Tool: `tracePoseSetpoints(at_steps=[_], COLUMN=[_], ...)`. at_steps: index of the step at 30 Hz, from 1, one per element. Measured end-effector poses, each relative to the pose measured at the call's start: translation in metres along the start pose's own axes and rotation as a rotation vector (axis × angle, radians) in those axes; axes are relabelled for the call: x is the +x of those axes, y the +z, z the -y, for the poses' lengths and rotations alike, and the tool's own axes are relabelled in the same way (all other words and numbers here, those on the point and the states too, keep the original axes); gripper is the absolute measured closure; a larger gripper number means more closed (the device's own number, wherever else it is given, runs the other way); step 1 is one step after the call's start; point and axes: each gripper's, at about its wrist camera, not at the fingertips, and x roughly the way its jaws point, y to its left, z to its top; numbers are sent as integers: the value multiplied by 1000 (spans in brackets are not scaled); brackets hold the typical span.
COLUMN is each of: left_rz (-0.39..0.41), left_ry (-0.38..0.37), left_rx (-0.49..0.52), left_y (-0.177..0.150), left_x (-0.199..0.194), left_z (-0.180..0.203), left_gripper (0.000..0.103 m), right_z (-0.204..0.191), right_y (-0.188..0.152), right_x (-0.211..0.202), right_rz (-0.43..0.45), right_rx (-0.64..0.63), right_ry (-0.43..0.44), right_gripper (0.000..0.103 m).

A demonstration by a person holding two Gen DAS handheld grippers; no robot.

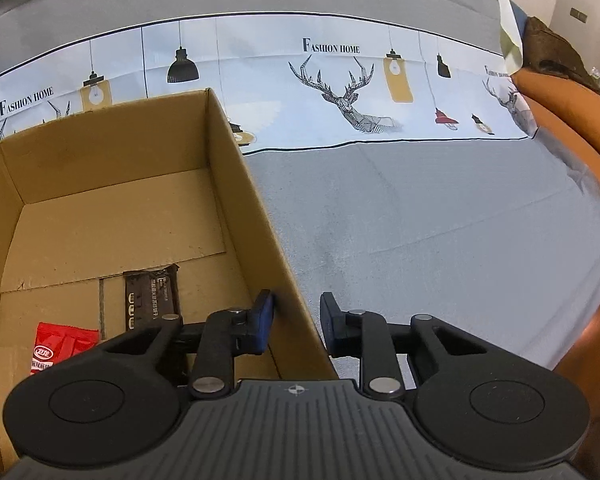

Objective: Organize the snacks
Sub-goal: 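Withdraw both open grippers from the box back toward the snack pile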

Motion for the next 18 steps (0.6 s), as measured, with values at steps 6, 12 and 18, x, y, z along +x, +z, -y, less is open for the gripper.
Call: tracePoseSetpoints(at_steps=[6, 12, 18], left_rz=[3, 4, 68], left_ry=[-23, -47, -53], left_rx=[28, 20, 46], left_y=[-2, 0, 0], left_x=[4, 6, -9], left_z=[6, 7, 6], left_gripper=[62, 62, 60], right_z=[5, 9, 6], right_y=[0, 0, 1], right_x=[-1, -1, -19], right_rz=[-1, -2, 96], right_rx=[30, 50, 34], right_ry=[-11, -28, 16], right_gripper=[77, 76, 66])
